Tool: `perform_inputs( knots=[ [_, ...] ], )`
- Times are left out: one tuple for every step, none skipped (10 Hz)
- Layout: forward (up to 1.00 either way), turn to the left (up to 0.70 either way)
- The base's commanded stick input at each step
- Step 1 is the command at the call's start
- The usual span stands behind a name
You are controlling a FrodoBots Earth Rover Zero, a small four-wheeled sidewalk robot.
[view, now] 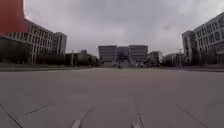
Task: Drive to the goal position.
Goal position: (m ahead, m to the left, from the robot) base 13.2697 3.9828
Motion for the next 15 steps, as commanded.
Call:
perform_inputs(
  knots=[
    [0.70, -0.23],
    [0.70, -0.11],
    [0.70, 0.00],
    [0.70, 0.00],
    [0.70, 0.00],
    [0.70, 0.00],
    [0.70, 0.00],
    [0.70, 0.00],
    [0.70, 0.00],
    [0.70, 0.00],
    [0.70, 0.00],
    [0.70, 0.00],
    [0.70, 0.00],
    [0.70, 0.00],
    [0.70, 0.00]
  ],
)
